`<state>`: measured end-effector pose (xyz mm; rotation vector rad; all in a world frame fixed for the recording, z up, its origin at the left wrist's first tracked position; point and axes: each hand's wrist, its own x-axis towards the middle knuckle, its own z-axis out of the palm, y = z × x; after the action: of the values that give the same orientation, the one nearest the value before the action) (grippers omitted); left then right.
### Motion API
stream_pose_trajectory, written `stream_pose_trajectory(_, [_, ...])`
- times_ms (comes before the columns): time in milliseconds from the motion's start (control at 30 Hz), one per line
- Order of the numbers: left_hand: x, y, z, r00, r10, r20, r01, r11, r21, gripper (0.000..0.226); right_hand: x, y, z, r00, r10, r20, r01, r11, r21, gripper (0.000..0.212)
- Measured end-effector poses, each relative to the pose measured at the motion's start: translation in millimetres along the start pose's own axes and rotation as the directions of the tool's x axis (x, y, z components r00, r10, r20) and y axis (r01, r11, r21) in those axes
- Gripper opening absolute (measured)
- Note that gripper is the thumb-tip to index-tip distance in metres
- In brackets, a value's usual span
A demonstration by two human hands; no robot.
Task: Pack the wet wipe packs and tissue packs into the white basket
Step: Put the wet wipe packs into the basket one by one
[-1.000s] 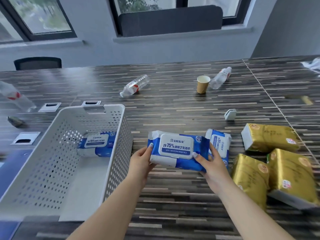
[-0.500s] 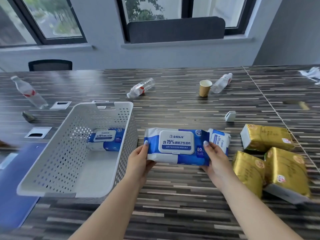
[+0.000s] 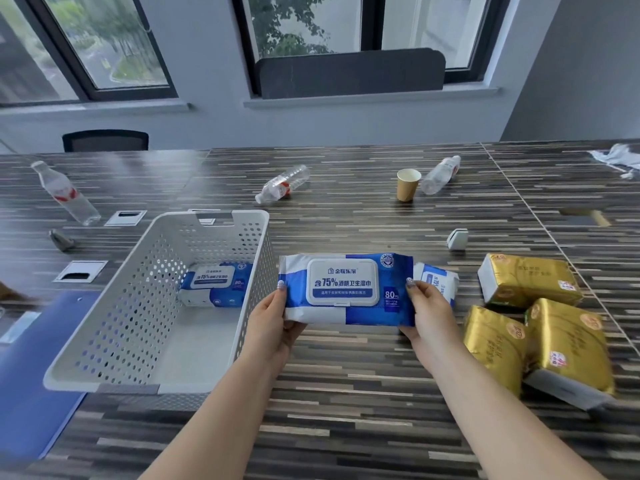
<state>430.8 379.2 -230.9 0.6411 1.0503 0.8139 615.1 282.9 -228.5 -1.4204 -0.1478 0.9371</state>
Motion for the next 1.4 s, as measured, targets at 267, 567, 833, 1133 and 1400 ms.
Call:
stream_pose_trajectory(267, [-11.7, 33.6, -0.5, 0.999, -0.032, -0.02, 0.028, 0.985, -0.171, 0.021, -8.5, -5.9, 29.5, 0.978, -0.117, 0.175, 0.15, 0.971, -0.187, 0.062])
stream_pose_trajectory(567, [-17.5, 77.1, -47.6, 0.994, 0.094, -0.047, -0.104, 0.929, -0.355, 0.036, -25.9, -9.9, 121.6, 0.957, -0.179, 0.227, 0.231, 0.946, -0.227, 0.058])
stream_pose_trajectory(833, [-5.2, 116.4, -107.9, 0.994, 0.045, -0.097, -0.085, 0.877, -0.472, 0.031, -45.0, 12.4, 217.0, 0.95, -0.122, 0.288, 0.19, 0.957, -0.221, 0.059])
stream_pose_trajectory(1133, [48.1, 116.1, -156.0, 0.938, -0.152, -0.312, 0.003, 0.903, -0.429, 0.045, -27.0, 72.2, 277.9, 0.984, 0.009, 0.176, 0.059, 0.924, -0.378, 0.067])
stream_pose_trajectory(1400, [76.2, 102.2, -179.6, 0.84, -0.351, -0.413, 0.209, 0.913, -0.352, 0.047, 5.8, 139.6, 286.1, 0.953, 0.302, 0.016, -0.28, 0.902, -0.329, 0.062])
